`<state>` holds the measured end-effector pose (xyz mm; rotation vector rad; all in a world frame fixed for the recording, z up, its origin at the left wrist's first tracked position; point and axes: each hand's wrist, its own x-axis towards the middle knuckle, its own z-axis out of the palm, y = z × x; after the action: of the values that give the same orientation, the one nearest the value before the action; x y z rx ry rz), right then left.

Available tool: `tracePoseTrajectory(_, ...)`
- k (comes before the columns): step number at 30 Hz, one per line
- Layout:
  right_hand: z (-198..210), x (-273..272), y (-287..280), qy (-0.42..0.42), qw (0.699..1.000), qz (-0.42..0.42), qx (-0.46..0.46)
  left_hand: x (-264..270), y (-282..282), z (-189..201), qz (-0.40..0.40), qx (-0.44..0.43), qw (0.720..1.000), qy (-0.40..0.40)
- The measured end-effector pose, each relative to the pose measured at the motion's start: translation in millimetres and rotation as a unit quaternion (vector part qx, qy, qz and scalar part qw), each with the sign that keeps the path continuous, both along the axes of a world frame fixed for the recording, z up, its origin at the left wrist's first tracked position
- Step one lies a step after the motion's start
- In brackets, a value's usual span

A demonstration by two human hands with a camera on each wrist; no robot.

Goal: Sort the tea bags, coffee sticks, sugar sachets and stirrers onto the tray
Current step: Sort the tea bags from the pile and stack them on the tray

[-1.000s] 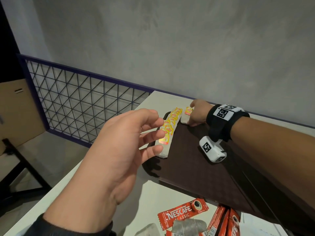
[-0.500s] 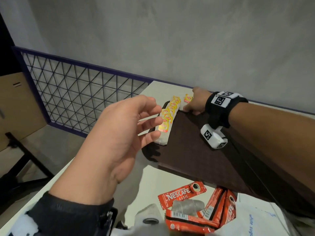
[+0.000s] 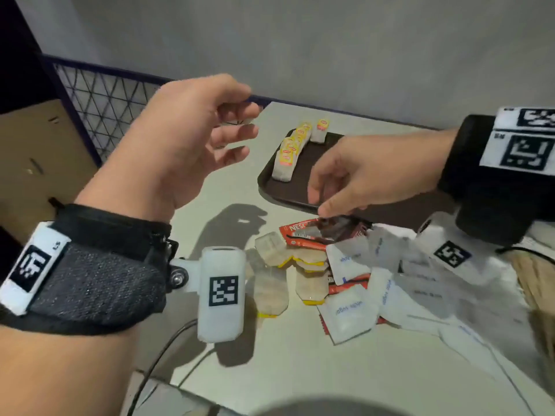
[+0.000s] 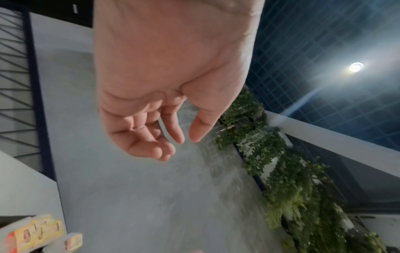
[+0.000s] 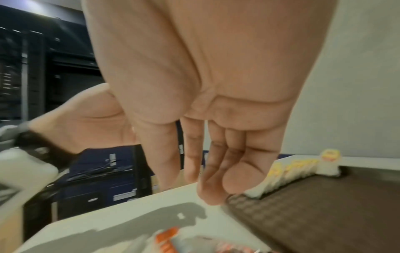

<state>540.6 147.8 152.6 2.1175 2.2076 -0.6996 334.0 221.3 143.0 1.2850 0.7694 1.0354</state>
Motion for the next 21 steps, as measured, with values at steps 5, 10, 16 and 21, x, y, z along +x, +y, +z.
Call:
tracePoseTrajectory(5, -32, -56, -54, -0.053, 0.995, 0.078, 0.018, -45, -50, -21, 0.014, 0.021, 0.997, 0.074)
tracePoseTrajectory(10, -63, -83, -73, -0.074, 0.993, 0.062, 0.07, -69, -94, -80, 0.046, 0.06, 0.976, 0.205)
tracePoseTrajectory(16, -82, -99, -80, -0.044, 0.997, 0.01, 0.06, -86, -134, -141, -0.028, 0.325, 0.827, 0.458)
tracePoseTrajectory(21, -81, -107, -106, -0.059, 0.997, 0.021, 0.045, -102, -158, -154, -0.041, 0.413, 0.799, 0.436)
